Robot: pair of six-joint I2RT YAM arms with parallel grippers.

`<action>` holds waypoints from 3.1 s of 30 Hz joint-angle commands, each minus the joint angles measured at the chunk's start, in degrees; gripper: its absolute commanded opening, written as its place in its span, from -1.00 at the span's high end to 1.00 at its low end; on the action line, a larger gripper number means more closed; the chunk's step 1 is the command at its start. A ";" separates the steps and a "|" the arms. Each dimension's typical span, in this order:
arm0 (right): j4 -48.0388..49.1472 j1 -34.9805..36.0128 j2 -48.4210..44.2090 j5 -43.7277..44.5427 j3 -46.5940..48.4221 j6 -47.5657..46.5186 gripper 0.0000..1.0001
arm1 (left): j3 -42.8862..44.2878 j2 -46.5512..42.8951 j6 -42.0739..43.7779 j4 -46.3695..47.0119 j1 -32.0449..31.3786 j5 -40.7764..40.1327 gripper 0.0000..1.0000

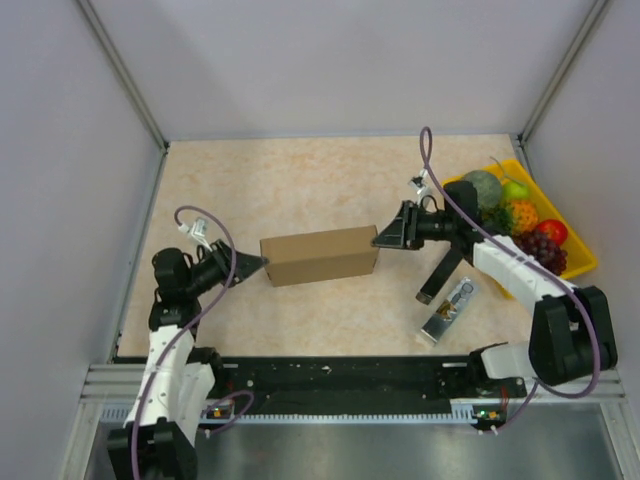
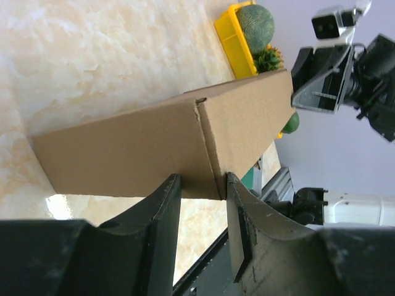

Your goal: Fold the paper box

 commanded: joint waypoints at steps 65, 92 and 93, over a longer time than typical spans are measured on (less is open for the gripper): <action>-7.10 -8.63 -11.18 22.75 -8.40 -5.71 -0.61 | 67.04 68.82 68.20 -38.78 -51.98 -66.15 -0.72; -5.60 -8.63 -14.44 16.60 -11.92 -5.89 -0.61 | 61.76 71.63 51.84 -39.64 -24.48 -77.59 -0.35; -5.60 -8.63 -14.44 16.42 -11.74 -5.89 -0.61 | 61.59 71.55 52.11 -39.55 -23.51 -77.15 -0.35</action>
